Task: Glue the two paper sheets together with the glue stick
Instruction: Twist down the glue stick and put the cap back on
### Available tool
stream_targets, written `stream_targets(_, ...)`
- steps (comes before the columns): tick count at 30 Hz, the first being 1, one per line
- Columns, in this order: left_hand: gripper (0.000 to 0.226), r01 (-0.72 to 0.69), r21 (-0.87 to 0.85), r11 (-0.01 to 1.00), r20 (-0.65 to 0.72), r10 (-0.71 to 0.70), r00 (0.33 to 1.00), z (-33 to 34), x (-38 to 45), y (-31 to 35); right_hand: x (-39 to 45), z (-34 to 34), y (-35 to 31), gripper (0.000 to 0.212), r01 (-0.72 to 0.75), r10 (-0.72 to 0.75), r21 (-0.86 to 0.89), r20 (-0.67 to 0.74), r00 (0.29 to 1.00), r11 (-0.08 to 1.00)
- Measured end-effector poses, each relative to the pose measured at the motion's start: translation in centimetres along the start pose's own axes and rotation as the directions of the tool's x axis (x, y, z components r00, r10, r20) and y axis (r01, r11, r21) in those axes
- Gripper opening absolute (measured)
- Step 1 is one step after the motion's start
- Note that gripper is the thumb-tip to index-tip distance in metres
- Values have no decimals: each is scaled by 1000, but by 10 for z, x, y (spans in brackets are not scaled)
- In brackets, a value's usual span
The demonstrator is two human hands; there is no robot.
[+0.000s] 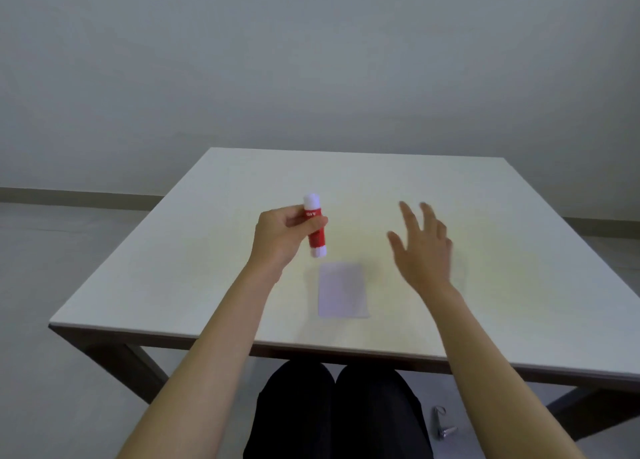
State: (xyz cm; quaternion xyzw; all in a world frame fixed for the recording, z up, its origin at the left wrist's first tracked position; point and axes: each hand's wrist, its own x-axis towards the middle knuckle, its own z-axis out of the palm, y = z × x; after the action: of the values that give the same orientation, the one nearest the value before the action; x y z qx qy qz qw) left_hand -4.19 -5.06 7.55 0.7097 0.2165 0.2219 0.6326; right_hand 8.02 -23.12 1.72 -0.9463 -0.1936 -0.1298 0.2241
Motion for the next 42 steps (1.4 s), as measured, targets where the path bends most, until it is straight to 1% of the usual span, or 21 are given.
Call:
stream_targets(2,18,21,142,990,57,-29,998,-5,1,-5,4,4,25,53,-46,59,-180,70,996,983)
stream_targets(4,29,18,281,959,46,-33,998,-5,1,-10,3,9,34,44,-43,68,-201,120,990,979)
stream_targets(7,26,-26,419,908,12,23,1000,-3,0,-13,4,9,34,31,-24,38,-152,93,995,988)
stream_targets(8,23,-47,449,892,18,43,999,-2,-1,-13,4,6,31,28,-28,37,-89,99,994,996)
stream_targets(10,22,-86,491,867,54,69,996,0,-3,-12,-1,-3,20,23,-97,63,236,146,987,967)
stream_targets(12,23,-127,510,851,98,89,991,0,-5,-11,-11,-15,0,24,-189,58,631,222,973,752)
stream_targets(13,23,-150,523,839,116,104,988,1,-6,-11,-16,-20,-10,25,-202,29,741,239,971,640)
stream_targets(14,22,-175,538,825,133,122,984,2,-7,-10,-20,-23,-19,26,-192,-2,788,239,971,585)
stream_targets(18,18,-254,583,772,192,172,966,8,-12,-6,-28,-32,-40,24,-137,-66,828,205,976,544)
stream_targets(24,17,-338,663,668,245,233,941,10,-18,-2,-32,-32,-45,22,-8,-138,778,121,983,628)
stream_targets(26,15,-387,676,626,276,272,922,11,-20,-2,-34,-31,-49,10,44,-159,689,104,982,723)
stream_targets(27,14,-400,676,619,285,281,916,12,-22,-2,-35,-30,-52,18,66,-157,606,99,983,792)
stream_targets(28,15,-406,676,615,291,283,914,13,-23,-2,-36,-27,-51,34,71,-139,489,105,985,869)
stream_targets(30,15,-413,688,597,299,286,911,15,-26,-3,-37,-26,-51,51,75,-104,303,82,991,950)
stream_targets(31,14,-411,693,593,295,287,911,15,-27,-2,-37,-27,-50,48,93,-122,323,71,990,942)
stream_targets(33,14,-398,690,605,274,291,917,14,-25,0,-36,-29,-47,19,105,-203,572,111,973,813)
stream_targets(35,13,-396,668,630,272,289,918,13,-23,3,-38,-31,-46,22,103,-267,712,123,956,695)
stream_targets(37,14,-408,657,634,293,284,913,15,-25,5,-40,-28,-46,18,118,-219,633,84,972,765)
stream_targets(39,17,-417,665,619,309,280,909,20,-28,4,-36,-26,-46,39,72,-110,408,71,991,910)
stream_targets(40,18,-417,671,613,310,279,909,21,-29,3,-35,-27,-44,43,64,-93,346,70,993,936)
stream_targets(42,18,-415,675,611,307,279,910,21,-29,1,-33,-32,-37,25,112,-181,480,99,979,870)
